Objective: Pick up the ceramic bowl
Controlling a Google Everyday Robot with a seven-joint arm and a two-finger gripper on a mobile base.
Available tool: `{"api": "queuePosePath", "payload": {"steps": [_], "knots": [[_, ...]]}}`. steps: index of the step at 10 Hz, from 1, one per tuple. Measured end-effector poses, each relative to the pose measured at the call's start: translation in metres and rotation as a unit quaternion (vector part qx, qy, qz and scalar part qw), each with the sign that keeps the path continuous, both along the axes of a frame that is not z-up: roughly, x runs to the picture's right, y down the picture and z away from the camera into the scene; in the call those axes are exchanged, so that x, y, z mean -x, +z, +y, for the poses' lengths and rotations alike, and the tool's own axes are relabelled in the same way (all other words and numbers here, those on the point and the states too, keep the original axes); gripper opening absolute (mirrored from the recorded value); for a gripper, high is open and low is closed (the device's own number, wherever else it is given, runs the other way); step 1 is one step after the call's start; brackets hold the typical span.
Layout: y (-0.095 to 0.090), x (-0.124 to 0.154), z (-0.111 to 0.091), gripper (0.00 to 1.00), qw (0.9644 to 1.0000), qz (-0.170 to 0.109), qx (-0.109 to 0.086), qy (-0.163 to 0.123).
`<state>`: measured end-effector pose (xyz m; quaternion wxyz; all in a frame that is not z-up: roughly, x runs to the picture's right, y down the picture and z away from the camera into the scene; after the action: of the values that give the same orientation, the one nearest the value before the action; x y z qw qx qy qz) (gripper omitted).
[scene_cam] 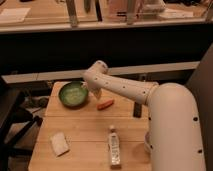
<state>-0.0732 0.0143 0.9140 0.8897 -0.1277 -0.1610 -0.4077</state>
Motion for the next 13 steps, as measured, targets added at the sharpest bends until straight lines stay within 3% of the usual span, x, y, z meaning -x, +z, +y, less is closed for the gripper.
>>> {"api": "queuePosePath", "payload": {"steps": [13], "knots": [[0.032,0.018,0.024,0.80,0.9989,-0.021,0.037,-0.018]]}}
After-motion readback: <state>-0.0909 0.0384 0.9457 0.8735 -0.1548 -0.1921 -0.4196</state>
